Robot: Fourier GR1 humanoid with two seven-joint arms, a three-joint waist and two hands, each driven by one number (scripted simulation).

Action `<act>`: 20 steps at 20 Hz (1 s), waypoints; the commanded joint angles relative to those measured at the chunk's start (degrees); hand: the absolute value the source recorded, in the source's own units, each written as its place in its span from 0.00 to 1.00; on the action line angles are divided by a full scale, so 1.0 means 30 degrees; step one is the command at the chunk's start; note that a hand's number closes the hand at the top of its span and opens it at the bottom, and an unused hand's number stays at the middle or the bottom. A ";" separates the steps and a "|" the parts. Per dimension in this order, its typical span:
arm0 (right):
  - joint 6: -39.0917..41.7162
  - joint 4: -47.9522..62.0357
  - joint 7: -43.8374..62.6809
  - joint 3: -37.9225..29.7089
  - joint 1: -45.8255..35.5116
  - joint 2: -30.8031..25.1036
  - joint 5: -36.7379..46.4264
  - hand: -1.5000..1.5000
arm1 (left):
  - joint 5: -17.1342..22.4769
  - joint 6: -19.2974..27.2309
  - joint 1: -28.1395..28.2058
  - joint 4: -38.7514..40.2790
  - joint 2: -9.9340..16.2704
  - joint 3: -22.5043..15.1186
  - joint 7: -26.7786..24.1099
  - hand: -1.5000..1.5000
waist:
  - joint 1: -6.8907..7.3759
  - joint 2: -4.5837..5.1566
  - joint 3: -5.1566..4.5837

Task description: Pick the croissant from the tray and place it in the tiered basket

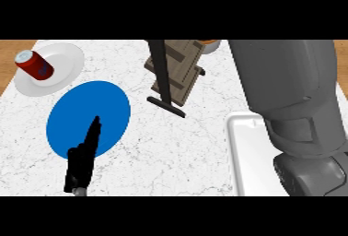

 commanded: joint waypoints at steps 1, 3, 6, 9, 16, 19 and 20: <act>-0.2455 0.0382 -0.0076 -0.2111 0.1017 0.0180 -0.1559 1.00 | 0.0092 -0.0118 0.0261 -0.0076 -0.0028 -0.0034 0.0292 0.50 | 0.0015 0.0039 -0.0018; -0.4034 0.0474 0.0413 -0.2000 0.0799 0.0699 -0.2676 0.00 | 0.0341 -0.0553 0.0142 0.0189 0.0303 0.0270 -0.0070 0.50 | 0.0146 0.0009 -0.0034; -0.5939 0.1163 -0.0528 -0.2189 0.1185 0.0713 -0.3961 0.00 | -0.0106 0.0110 0.0749 0.0003 -0.0434 -0.0300 0.0053 0.50 | 0.0248 0.0009 -0.0027; -0.8204 0.1087 -0.0902 -0.1969 0.0569 0.0720 -0.5126 0.00 | 0.0195 -0.0563 0.0142 0.0067 0.0152 0.0061 0.0361 0.50 | 0.0295 -0.0014 -0.0037; -1.1563 -0.0790 -0.2096 -0.2142 0.0701 -0.0024 -0.4439 0.00 | 0.0612 -0.0602 0.0431 0.0396 0.0178 0.0704 -0.0124 0.50 | -0.0277 -0.0130 -0.0038; -1.1304 -0.1337 -0.0644 -0.2393 0.0654 -0.2133 -0.3644 0.00 | 0.0369 -0.0225 0.0644 0.0467 0.0025 0.0753 -0.0631 0.50 | -0.0528 -0.0195 -0.0036; -1.2246 -0.1999 -0.0282 -0.2122 0.1397 -0.2075 -0.2798 0.00 | 0.0346 -0.0417 0.0486 0.0470 0.0417 0.0893 -0.0208 0.50 | -0.0732 -0.0250 -0.0030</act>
